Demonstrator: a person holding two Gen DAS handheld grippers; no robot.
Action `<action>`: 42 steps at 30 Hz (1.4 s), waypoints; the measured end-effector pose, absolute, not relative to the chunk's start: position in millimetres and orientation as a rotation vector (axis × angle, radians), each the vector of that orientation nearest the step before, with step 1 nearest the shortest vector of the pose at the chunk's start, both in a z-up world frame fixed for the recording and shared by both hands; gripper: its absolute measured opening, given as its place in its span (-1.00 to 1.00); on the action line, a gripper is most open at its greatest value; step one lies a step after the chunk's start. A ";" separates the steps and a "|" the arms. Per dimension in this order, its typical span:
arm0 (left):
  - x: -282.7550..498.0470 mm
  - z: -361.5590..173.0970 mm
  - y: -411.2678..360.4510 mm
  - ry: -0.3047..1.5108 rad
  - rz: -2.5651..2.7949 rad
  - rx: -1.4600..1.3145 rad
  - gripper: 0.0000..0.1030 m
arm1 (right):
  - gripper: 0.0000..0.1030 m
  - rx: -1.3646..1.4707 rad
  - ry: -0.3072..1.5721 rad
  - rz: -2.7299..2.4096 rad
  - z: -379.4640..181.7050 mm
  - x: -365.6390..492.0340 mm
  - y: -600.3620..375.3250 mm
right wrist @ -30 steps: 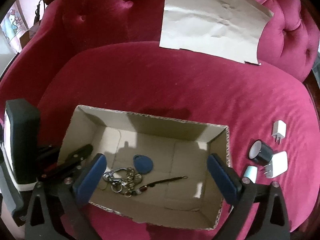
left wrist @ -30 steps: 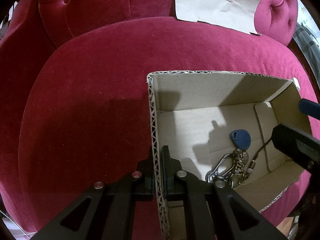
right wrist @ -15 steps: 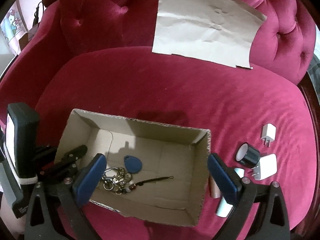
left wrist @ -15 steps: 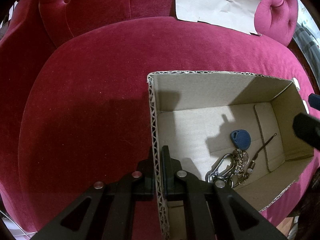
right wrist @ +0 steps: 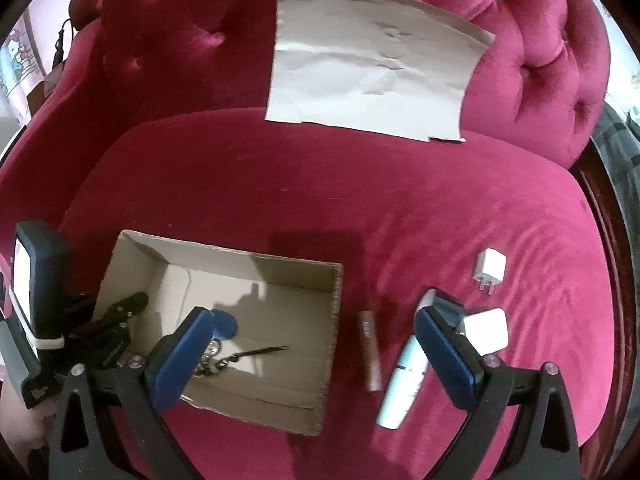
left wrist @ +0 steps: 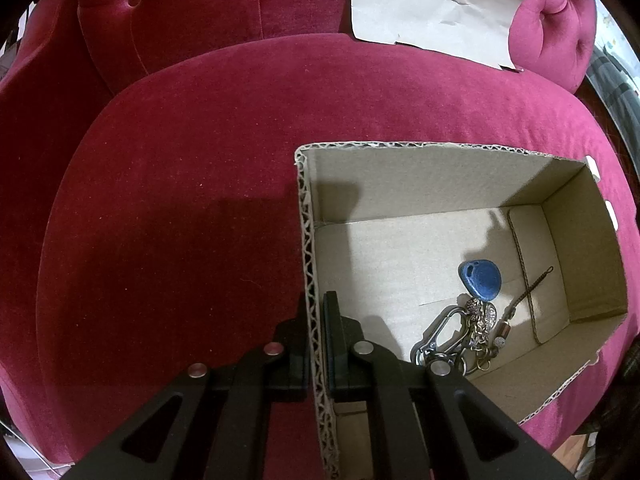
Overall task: Organize rigid objects
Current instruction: 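Move the right gripper back toward the light-blue OSM bottle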
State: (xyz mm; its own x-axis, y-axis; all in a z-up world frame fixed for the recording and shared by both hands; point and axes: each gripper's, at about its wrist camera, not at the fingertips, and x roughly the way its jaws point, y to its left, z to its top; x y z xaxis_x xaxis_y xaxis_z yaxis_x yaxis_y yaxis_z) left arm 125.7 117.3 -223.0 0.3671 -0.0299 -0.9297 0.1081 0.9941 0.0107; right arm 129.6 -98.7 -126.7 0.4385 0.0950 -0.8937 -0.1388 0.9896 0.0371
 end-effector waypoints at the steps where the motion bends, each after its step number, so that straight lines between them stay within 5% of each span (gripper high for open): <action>1: 125.7 -223.0 117.2 1.192 -0.089 0.074 -0.90 | 0.99 -0.042 1.106 0.140 -125.7 128.8 -103.0; 42: 126.2 -224.1 116.4 1.189 -0.087 0.080 -0.90 | 0.99 0.004 1.206 -0.015 -198.4 85.9 -206.4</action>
